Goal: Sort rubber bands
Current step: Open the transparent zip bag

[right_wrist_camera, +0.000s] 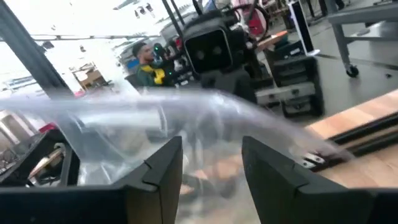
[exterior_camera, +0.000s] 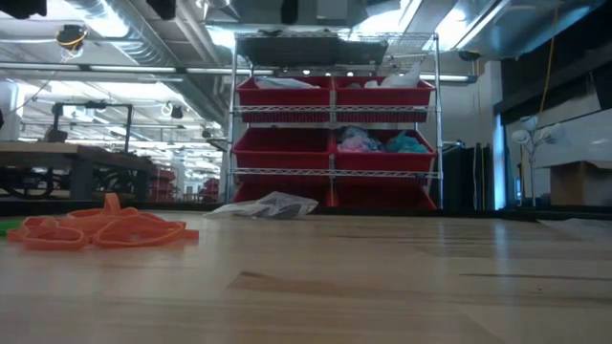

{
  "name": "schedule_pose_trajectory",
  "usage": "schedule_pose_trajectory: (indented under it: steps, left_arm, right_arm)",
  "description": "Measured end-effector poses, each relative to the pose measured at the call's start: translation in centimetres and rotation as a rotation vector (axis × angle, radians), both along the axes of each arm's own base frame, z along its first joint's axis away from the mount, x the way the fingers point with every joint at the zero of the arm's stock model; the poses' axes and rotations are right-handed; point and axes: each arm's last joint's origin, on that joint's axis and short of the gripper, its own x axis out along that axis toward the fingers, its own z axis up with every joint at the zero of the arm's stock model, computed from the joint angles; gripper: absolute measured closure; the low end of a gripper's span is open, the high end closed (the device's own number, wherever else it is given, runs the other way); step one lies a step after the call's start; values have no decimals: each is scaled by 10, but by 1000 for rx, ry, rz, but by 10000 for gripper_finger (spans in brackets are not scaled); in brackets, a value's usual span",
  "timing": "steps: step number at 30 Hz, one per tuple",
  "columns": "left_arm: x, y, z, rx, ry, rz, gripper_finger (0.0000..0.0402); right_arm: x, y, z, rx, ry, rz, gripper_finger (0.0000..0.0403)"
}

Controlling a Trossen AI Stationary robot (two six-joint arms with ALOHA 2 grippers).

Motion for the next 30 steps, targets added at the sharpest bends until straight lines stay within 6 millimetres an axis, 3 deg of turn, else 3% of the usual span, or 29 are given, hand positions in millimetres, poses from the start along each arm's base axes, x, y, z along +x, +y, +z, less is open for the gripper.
schedule_pose_trajectory:
  steps: [8, 13, 16, 22, 30]
  left_arm:
    - [5, -1, -4, -10, 31, -3, 401]
    - [5, -1, -4, -11, 32, -5, 401]
    - [5, -1, -4, -10, 33, -5, 401]
    - [5, -1, -5, -11, 32, -4, 401]
    - [3, -1, -8, -38, 78, -11, 401]
  right_arm:
    - [21, 3, 0, -34, -16, 42, 244]
    - [23, 3, -1, -65, 37, 39, 248]
    - [24, 3, -1, -95, 50, 30, 276]
    - [22, 3, 3, -151, 35, 9, 389]
    - [14, 1, 7, -185, 118, -29, 401]
